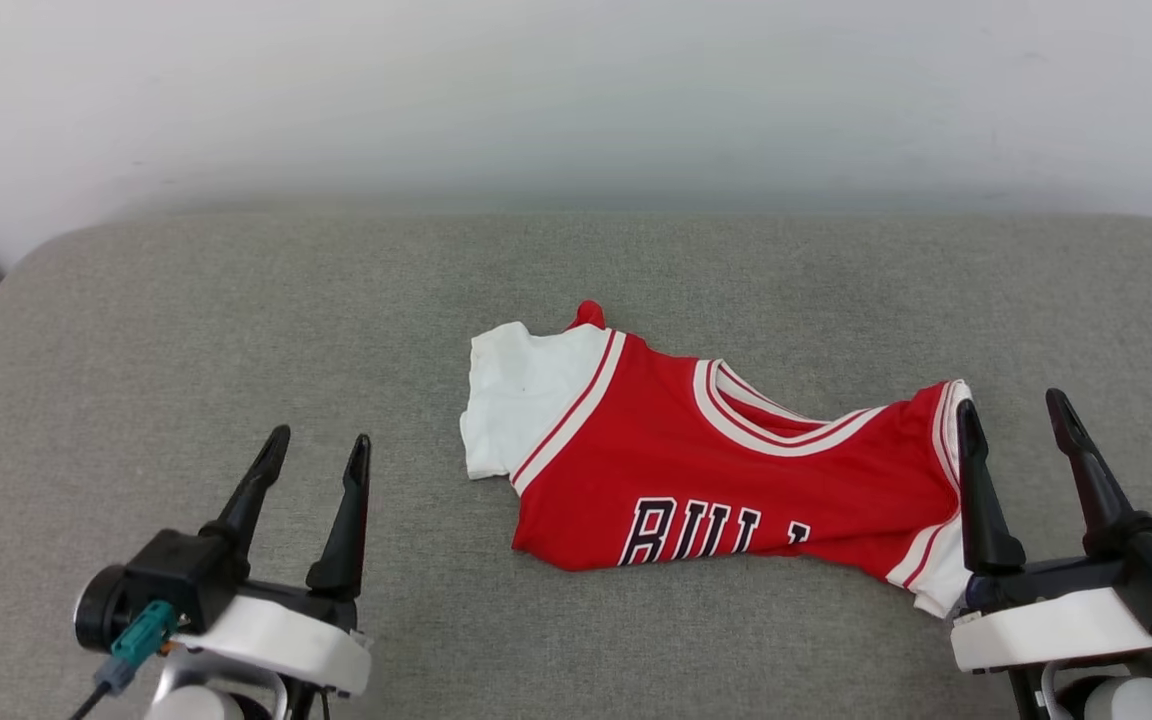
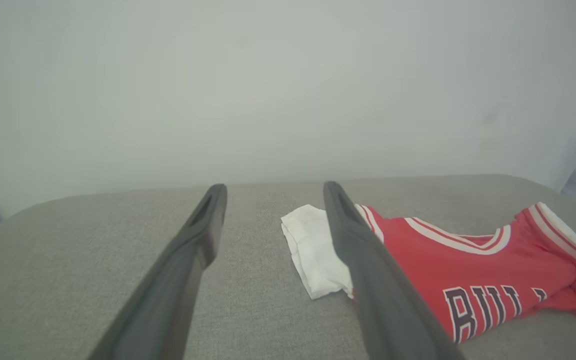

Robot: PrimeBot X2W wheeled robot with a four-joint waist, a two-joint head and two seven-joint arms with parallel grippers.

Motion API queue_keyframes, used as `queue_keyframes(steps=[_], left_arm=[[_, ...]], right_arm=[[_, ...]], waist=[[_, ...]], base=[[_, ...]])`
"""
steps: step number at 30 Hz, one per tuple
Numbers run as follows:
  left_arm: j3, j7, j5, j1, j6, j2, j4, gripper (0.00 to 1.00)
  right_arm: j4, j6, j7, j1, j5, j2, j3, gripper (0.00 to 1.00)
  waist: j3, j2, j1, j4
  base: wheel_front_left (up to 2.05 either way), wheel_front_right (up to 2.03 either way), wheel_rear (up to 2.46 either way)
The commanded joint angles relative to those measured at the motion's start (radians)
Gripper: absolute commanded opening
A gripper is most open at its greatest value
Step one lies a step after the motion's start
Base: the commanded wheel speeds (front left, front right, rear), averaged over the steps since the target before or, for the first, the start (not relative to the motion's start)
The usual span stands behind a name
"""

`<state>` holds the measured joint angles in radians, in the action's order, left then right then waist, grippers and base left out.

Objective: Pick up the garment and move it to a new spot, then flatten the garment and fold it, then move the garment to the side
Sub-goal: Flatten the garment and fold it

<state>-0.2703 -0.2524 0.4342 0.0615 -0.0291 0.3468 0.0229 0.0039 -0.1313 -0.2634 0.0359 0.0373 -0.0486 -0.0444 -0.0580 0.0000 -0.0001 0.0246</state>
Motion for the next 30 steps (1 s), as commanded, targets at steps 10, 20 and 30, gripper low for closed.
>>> queue_keyframes(steps=[10,20,30], left_arm=[[-0.02,0.303,0.046,0.331,0.115,0.142,-0.032,1.0],[-0.136,0.845,0.265,0.677,0.158,0.313,0.049,1.0],[-0.257,1.188,0.42,0.855,0.159,0.43,0.136,1.0]], right_arm=[[-0.05,0.001,-0.002,0.048,0.01,-0.003,-0.025,1.0],[-0.065,0.001,-0.002,0.105,0.039,-0.003,-0.013,1.0],[-0.072,0.001,-0.002,0.139,0.092,-0.003,0.014,1.0]], waist=[[-0.151,0.0,0.0001,-0.078],[-0.311,0.0,0.0001,-0.174],[-0.433,0.0,0.0001,-0.257]], base=[[0.0,0.0,0.0],[0.0,0.0,0.0],[0.0,0.0,0.0]])
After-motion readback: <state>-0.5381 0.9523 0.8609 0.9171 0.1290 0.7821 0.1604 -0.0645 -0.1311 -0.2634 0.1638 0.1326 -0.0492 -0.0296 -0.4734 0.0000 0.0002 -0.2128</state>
